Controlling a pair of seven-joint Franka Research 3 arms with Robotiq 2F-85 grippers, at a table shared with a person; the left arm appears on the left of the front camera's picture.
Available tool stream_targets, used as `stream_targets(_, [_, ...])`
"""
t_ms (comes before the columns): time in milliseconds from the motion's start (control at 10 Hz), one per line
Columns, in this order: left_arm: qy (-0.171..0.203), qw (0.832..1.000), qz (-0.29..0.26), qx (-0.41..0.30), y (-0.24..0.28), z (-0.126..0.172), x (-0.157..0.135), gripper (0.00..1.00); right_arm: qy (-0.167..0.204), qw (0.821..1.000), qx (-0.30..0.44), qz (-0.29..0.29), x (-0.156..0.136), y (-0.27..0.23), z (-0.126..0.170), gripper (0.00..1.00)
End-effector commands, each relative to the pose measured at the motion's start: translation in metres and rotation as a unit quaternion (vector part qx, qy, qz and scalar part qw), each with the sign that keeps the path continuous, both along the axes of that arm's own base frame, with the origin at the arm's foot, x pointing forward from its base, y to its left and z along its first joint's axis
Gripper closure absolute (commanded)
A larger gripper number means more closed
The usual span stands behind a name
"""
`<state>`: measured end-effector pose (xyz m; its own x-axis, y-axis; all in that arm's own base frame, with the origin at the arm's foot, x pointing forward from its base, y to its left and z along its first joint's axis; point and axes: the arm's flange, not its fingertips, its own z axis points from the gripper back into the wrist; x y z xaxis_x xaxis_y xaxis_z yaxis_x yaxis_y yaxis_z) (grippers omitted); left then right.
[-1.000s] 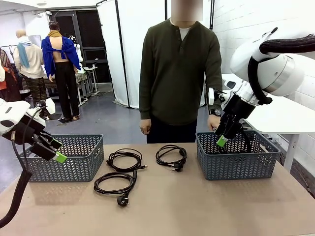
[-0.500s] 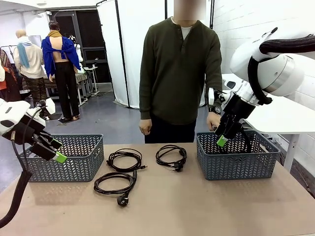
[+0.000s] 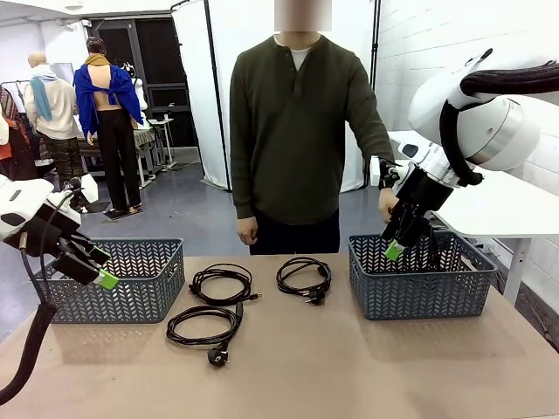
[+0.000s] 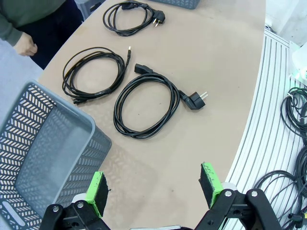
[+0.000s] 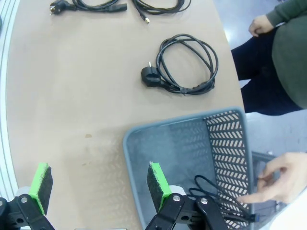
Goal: Organize the cables according to human instructions.
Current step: Pick up a bundle of cables and place it in the basket indicated by the human.
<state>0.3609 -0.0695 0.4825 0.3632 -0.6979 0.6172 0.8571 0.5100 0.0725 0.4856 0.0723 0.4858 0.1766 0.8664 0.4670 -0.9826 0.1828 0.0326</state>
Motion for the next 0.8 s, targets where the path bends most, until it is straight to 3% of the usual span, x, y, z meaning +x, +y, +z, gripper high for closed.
stream_targets(0, [-0.001, 1.000, -0.011, -0.008, 0.003, -0.002, 0.003, 0.00, -0.001, 1.000, 0.007, -0.004, 0.000, 0.000, 0.001, 0.00])
stream_targets(500, [-0.001, 1.000, -0.011, -0.008, 0.003, -0.002, 0.003, 0.00, -0.005, 1.000, -0.001, -0.023, 0.018, 0.026, 0.007, 0.00])
stream_targets(700, [-0.001, 1.000, -0.011, -0.008, 0.003, -0.002, 0.003, 0.00, -0.006, 1.000, -0.024, 0.007, 0.033, 0.050, 0.006, 0.00])
